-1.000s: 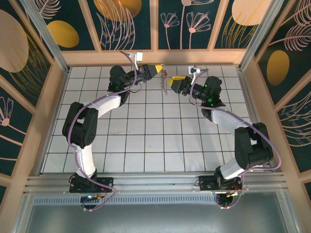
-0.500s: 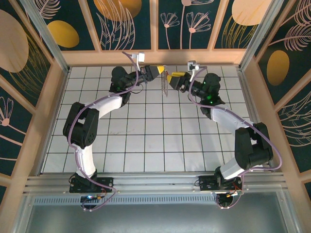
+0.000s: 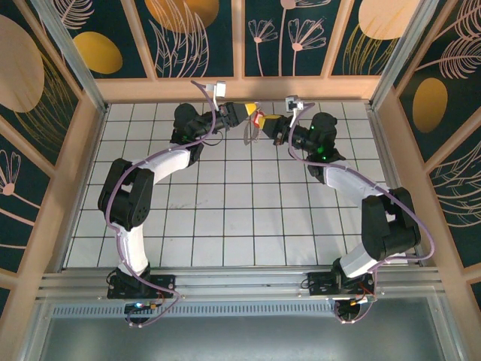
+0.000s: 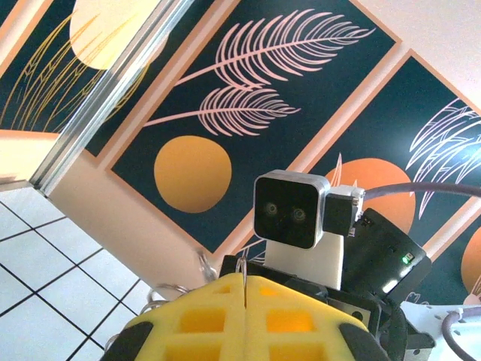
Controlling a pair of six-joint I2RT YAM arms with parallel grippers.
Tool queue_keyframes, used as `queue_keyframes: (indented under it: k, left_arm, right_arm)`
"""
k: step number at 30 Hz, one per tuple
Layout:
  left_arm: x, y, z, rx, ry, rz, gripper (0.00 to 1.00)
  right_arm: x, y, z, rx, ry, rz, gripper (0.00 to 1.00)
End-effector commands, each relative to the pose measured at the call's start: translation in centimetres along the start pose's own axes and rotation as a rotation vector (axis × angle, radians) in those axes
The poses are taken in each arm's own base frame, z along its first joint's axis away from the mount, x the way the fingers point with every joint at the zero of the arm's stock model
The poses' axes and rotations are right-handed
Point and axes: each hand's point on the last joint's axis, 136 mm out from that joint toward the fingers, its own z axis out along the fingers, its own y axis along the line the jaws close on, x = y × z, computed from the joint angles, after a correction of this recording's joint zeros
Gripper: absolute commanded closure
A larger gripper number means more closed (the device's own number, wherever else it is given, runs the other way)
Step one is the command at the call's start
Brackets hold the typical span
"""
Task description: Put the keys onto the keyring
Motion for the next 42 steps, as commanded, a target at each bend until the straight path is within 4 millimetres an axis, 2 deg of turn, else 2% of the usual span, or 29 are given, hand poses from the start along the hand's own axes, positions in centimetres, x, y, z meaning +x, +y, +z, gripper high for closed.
queue_keyframes:
  k: [1,6,12,18,25,31,36,42]
  left_arm:
    - [-1.8,-2.8,0.2,0.065,-0.041,0.072,1.00]
    - [-1.9,-2.9,0.2,0.066,-0.045,0.077,1.00]
    - [-1.9,-3.0,0.4,0.069,-0.047,0.078,1.00]
    - [-1.8,-3.1,0.5,0.072,-0.046,0.079,1.00]
    - [-1.8,-3.2,0.5,0.073,-0.047,0.081,1.00]
    - [-1.7,-3.1,0.5,0.075,-0.047,0.076,1.00]
    - [-1.5,-3.3,0.5,0.079,-0.049,0.075,1.00]
    - [-1.3,-3.2,0.7,0.080,-0.047,0.070,1.00]
  right_arm:
    - [-0.4,1.1,0.1,-0.042,-0.005,-0.040,0.99]
    - [0.0,1.7,0.2,-0.063,0.013,-0.041,1.00]
    - [1.2,2.8,1.3,-0.108,0.073,-0.050,1.00]
    - [1.8,2.2,1.7,-0.094,0.101,-0.049,1.00]
    - [1.3,1.5,1.0,-0.072,0.070,-0.032,1.00]
    - [-0.1,0.9,0.1,-0.065,-0.001,0.004,1.00]
    - [-0.5,1.8,0.9,-0.117,-0.002,0.017,1.00]
    - [0.3,3.2,2.2,-0.162,0.041,0.001,1.00]
